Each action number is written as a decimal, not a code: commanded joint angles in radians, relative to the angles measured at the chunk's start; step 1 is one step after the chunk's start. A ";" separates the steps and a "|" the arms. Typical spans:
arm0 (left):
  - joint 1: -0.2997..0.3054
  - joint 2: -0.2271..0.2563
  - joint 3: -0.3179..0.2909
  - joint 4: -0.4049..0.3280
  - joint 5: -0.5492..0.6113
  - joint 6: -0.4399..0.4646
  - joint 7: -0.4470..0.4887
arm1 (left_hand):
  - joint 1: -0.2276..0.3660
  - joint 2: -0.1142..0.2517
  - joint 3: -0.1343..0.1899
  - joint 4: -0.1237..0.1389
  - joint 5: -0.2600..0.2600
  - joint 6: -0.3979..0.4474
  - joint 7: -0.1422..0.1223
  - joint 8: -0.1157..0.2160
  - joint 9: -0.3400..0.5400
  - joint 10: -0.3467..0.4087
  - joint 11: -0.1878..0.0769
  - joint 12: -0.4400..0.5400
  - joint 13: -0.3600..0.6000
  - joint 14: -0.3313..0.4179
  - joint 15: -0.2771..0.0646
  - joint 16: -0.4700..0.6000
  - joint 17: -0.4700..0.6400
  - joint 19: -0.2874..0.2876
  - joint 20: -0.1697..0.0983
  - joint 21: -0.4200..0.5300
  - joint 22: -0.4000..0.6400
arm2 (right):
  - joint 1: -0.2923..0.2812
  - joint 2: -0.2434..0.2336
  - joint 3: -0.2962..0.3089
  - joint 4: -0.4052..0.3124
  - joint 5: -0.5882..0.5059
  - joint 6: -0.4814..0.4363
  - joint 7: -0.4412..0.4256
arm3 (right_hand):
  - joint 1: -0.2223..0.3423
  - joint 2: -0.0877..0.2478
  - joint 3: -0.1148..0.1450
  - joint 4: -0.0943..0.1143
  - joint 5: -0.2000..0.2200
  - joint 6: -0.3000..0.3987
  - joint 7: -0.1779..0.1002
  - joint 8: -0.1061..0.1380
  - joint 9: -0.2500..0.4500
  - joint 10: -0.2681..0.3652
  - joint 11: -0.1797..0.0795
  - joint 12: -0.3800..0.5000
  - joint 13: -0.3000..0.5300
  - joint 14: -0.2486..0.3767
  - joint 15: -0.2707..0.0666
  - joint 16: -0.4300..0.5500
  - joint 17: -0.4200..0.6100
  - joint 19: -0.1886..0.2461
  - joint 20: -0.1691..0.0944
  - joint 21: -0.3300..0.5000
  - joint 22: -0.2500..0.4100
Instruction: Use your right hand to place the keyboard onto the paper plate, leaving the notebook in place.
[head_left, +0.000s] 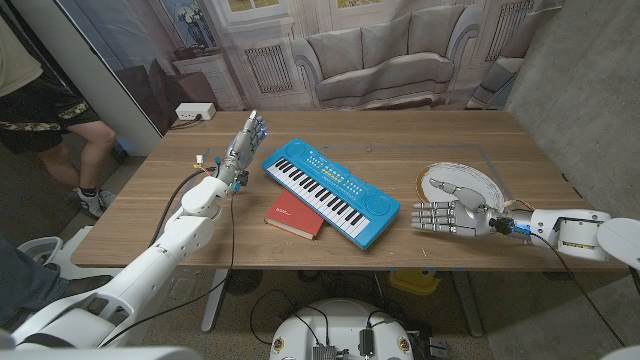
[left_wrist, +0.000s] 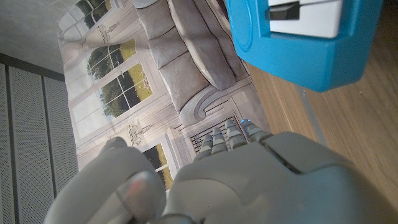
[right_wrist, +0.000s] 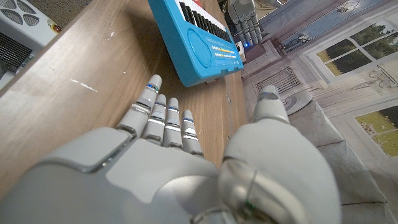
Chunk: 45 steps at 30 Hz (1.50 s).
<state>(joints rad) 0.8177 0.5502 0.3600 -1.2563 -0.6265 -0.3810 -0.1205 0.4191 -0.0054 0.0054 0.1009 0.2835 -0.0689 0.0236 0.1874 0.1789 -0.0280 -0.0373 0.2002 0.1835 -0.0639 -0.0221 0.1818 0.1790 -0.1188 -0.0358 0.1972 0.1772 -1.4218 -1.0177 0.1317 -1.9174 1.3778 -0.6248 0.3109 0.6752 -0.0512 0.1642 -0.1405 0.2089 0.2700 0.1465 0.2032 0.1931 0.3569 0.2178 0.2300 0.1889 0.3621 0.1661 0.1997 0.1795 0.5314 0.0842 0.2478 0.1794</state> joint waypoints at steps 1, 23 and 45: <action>0.005 0.003 -0.001 -0.008 -0.002 0.006 0.004 | 0.003 0.005 -0.010 0.002 0.001 -0.003 -0.003 0.006 0.006 -0.009 -0.001 0.000 0.004 -0.006 0.006 0.005 0.003 -0.007 -0.007 0.000 0.003 | 0.056 -0.020 -0.054 0.023 0.013 -0.020 0.015 | -0.009 -0.003 0.001 0.008 -0.005 0.009 0.062 0.006 0.006 -0.003 0.002 -0.002 0.003 0.001 0.004 -0.001 0.003 0.011 0.001 0.001 0.002; 0.006 -0.004 -0.002 0.002 -0.003 0.004 0.011 | 0.004 0.007 -0.014 0.002 0.000 -0.004 -0.003 0.006 0.006 -0.008 0.001 0.000 0.004 -0.008 0.010 0.005 0.003 -0.007 -0.009 0.001 0.003 | 0.120 -0.025 -0.130 0.049 0.050 -0.018 0.013 | -0.014 -0.008 -0.008 0.012 -0.006 -0.002 0.062 -0.002 0.006 -0.025 0.002 -0.013 0.004 -0.022 0.022 -0.013 0.003 0.007 0.011 -0.009 0.002; 0.001 -0.005 -0.004 0.002 0.000 0.002 0.016 | 0.006 0.009 -0.018 0.002 -0.001 -0.004 -0.003 0.006 0.006 -0.008 0.002 0.001 0.004 -0.008 0.011 0.005 0.003 -0.009 -0.006 0.000 0.003 | 0.204 -0.018 -0.228 0.099 0.033 -0.001 0.062 | -0.015 -0.006 -0.014 0.015 -0.006 -0.012 0.062 -0.006 0.006 -0.035 0.002 -0.018 0.004 -0.047 0.017 -0.019 0.002 -0.011 0.023 -0.024 0.002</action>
<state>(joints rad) 0.8192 0.5451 0.3579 -1.2532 -0.6275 -0.3778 -0.1079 0.4232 -0.0013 -0.0112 0.1008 0.2835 -0.0689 0.0236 0.1874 0.1789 -0.0280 -0.0373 0.2002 0.1835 -0.0693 -0.0167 0.1818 0.1790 -0.1188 -0.0358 0.1972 0.1772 -1.2642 -1.0368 -0.0458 -1.8439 1.4188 -0.6257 0.3495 0.6597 -0.0562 0.1519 -0.1283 0.2010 0.2639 0.1449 0.1996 0.1978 0.3278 0.2177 0.2142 0.1889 0.3236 0.1823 0.1799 0.1792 0.5222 0.1041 0.2243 0.1791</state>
